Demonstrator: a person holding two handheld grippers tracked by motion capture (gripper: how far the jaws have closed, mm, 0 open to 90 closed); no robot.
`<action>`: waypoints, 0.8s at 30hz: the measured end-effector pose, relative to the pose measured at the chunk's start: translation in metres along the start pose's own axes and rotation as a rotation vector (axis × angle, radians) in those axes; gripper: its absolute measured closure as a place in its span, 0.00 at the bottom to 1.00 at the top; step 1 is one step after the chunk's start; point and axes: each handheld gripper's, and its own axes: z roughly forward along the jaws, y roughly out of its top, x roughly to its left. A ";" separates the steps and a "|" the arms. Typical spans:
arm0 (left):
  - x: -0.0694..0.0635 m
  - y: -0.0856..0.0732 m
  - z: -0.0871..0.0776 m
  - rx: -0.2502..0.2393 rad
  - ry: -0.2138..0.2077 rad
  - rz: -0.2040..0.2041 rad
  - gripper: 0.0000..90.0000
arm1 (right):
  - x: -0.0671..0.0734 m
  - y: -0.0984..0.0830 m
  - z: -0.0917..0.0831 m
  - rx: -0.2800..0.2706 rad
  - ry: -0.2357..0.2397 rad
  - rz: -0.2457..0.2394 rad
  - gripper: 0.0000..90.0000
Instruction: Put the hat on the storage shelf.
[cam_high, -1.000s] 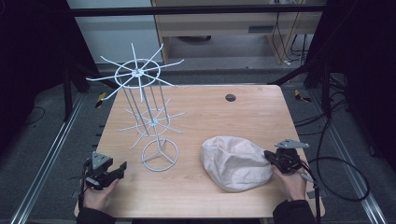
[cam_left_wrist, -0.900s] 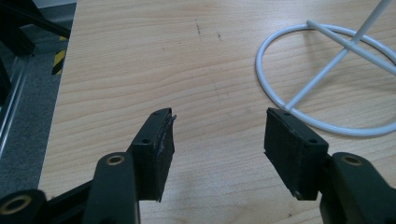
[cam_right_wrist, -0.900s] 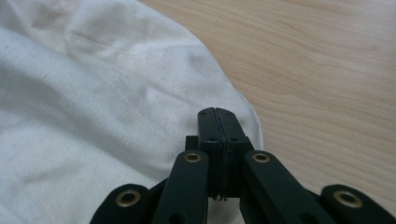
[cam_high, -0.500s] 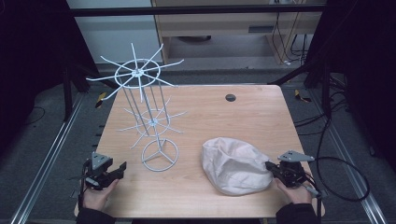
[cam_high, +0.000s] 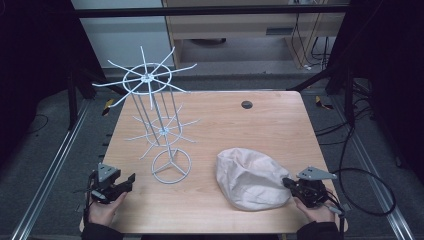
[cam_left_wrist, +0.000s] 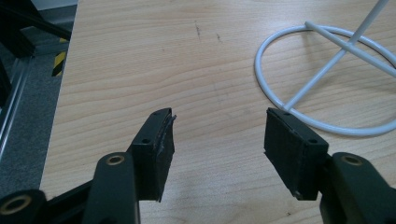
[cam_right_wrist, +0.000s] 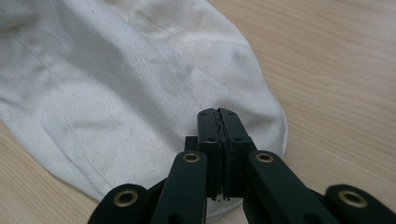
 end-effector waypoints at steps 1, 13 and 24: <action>0.000 0.000 0.000 0.000 0.000 0.001 0.47 | 0.001 0.005 -0.004 -0.016 0.003 -0.022 0.97; 0.001 0.000 0.001 0.003 0.003 0.000 0.47 | 0.017 0.048 -0.012 -0.046 0.121 -0.174 0.83; 0.001 0.000 0.001 0.004 0.004 0.003 0.46 | 0.028 0.069 0.012 0.058 0.224 -0.237 0.68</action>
